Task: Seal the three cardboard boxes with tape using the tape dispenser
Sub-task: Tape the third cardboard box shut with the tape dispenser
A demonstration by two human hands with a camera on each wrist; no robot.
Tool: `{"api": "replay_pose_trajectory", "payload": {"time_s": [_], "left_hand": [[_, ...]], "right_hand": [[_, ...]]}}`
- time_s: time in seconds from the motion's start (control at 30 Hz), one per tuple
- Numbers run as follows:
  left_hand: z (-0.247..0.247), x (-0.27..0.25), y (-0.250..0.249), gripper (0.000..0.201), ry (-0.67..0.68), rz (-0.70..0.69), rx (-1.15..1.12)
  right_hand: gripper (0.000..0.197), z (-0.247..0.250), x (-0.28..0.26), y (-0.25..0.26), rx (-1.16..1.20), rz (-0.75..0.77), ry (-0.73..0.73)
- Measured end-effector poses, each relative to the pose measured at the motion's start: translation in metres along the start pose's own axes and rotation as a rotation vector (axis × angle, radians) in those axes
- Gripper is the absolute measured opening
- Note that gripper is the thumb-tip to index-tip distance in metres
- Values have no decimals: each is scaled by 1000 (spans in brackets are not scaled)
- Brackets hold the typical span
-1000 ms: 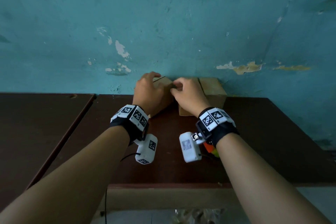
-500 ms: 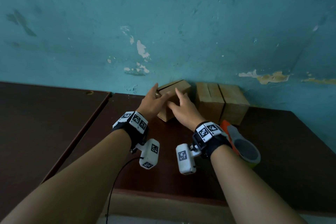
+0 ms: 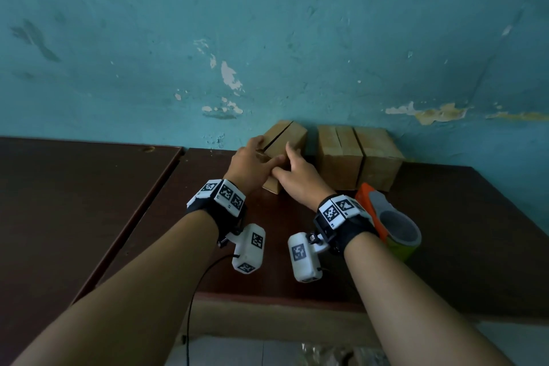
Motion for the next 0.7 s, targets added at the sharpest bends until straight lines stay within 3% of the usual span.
{"api": "replay_pose_trajectory", "payload": {"time_s": [0.23,0.43,0.57,0.7], "left_hand": [[15,-40,0,83,13,-16,90],[26,-87,3,82,4,-31,124],[29,-113,-1,83,18,-48,152],[27,-130,-1,78,38,-72,165]], "right_hand": [[84,0,-40,28,-97,-9,49],[80,0,-86,48,-179,-17,48],[67,6,-112,55,-207,-23,22],[69,10,-131,57,-241,-43,13]]}}
Point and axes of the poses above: each hand's wrist, its own x-axis towards the middle knuckle, its own z-axis out of the back of the hand, y = z × x, the point moved 10 cm from there along x, towards the middle knuckle, and after that the axes turned 11 degrees about z, right-handed, at the moved point
